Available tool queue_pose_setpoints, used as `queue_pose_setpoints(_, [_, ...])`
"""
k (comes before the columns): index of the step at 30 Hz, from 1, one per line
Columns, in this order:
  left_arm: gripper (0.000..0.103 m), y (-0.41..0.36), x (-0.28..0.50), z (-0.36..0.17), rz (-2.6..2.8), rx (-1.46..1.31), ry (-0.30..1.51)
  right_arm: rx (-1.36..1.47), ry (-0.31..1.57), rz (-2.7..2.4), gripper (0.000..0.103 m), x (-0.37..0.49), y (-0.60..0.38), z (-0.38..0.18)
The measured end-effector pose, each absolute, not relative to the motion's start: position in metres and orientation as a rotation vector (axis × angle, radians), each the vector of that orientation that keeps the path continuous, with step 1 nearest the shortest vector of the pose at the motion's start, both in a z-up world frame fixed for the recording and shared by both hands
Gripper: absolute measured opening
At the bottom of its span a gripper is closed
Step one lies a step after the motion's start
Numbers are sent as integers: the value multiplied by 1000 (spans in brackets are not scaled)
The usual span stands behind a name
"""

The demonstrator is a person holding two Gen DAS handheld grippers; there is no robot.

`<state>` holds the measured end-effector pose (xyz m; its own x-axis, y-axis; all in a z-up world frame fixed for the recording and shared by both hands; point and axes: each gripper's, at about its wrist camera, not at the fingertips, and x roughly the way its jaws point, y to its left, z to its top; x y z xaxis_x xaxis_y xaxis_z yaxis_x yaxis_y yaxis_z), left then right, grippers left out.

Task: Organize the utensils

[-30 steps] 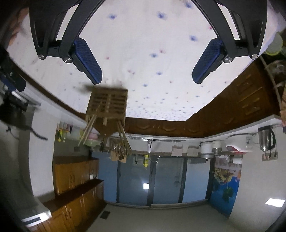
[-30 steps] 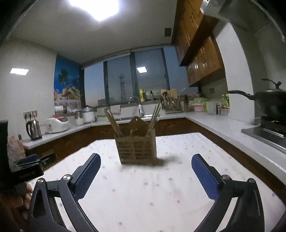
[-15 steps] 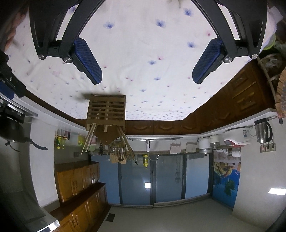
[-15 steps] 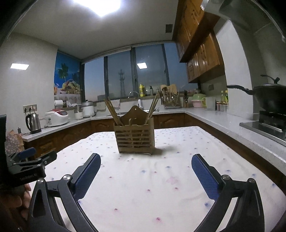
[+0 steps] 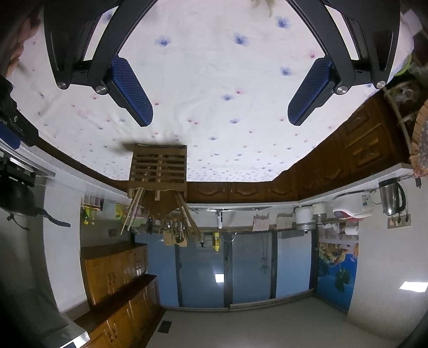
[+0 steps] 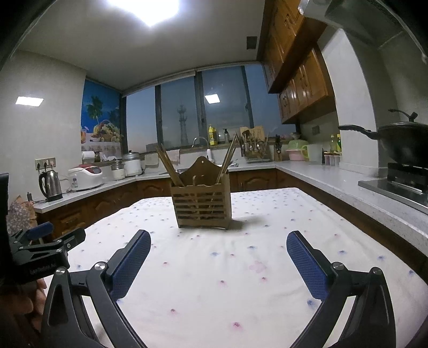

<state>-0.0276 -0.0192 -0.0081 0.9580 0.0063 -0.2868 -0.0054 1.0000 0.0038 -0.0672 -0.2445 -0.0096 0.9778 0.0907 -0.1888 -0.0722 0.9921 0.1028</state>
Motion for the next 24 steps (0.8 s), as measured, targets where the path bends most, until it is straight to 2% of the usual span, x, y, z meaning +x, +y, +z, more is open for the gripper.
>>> queue_pose_setpoints(24, [103, -16, -27, -6, 15, -10, 293, 78, 196, 85, 102, -69, -241, -11])
